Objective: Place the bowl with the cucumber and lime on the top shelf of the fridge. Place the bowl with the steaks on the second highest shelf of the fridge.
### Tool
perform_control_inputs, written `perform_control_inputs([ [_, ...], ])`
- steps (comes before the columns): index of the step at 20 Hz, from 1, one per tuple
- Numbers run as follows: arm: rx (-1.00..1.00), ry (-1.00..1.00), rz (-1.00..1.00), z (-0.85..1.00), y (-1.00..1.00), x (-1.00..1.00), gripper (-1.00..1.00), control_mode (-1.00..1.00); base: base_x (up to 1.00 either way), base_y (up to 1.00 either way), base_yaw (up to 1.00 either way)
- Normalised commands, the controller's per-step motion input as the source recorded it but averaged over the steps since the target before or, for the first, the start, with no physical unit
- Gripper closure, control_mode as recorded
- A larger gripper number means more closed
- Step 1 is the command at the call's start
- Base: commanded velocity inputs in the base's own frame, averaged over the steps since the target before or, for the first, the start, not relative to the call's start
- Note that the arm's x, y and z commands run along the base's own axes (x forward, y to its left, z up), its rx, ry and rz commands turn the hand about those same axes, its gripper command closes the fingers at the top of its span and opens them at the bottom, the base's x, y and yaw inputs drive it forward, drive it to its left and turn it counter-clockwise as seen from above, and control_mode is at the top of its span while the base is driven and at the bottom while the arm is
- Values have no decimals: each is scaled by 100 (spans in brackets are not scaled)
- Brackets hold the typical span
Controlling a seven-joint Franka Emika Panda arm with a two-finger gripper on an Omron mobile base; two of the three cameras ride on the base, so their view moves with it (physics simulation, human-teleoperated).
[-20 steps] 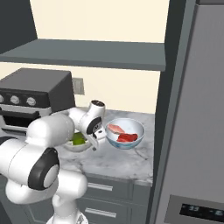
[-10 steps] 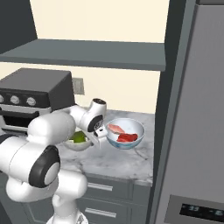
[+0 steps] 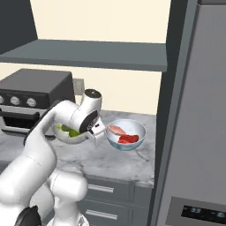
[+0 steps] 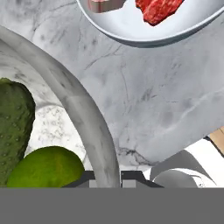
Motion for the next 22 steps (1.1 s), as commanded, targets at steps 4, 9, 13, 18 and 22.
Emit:
perform_control_inputs([
  [4, 0, -7, 0, 100, -4, -100, 100, -100, 0, 0, 0],
  [9, 0, 12, -3, 97, -2, -68, 100, -100, 0, 0, 0],
  [13, 0, 7, -1, 26, 0, -11, 100, -100, 0, 0, 0],
  [18, 0, 0, 0, 0, 0, -26, 100, 100, -17, 0, 0],
  [22, 0, 0, 0, 0, 0, 0, 100, 100, -98, -8, 0],
])
